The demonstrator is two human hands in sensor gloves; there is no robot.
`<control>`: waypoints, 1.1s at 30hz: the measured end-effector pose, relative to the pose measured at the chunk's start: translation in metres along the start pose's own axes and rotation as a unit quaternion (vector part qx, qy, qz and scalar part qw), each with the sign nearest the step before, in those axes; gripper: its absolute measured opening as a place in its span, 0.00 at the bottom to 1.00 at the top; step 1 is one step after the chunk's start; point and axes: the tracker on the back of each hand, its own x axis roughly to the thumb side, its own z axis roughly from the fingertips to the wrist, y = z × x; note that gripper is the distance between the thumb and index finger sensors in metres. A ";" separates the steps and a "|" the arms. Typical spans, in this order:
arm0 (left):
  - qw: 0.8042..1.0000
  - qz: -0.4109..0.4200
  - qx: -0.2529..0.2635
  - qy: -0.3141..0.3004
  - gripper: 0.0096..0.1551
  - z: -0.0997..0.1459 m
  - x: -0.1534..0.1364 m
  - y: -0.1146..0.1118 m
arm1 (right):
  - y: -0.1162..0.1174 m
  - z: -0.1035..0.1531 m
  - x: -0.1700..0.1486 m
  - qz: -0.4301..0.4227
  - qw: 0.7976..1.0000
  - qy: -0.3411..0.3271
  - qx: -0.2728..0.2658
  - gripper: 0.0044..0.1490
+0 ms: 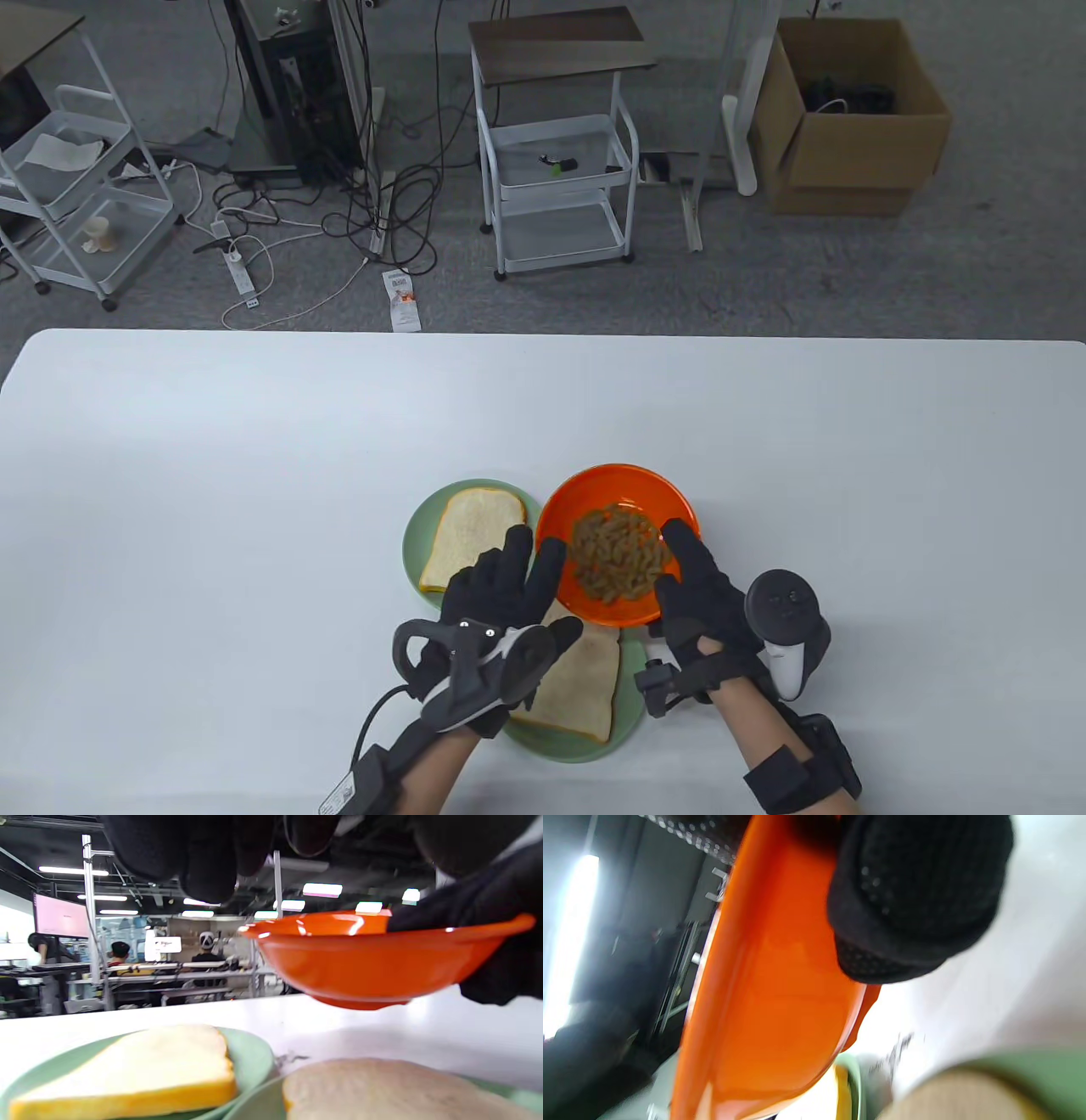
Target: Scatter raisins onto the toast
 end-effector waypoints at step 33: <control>0.988 0.100 -0.116 0.027 0.28 -0.018 0.002 -0.032 | 0.037 0.025 0.006 -0.043 0.994 0.023 0.094 0.38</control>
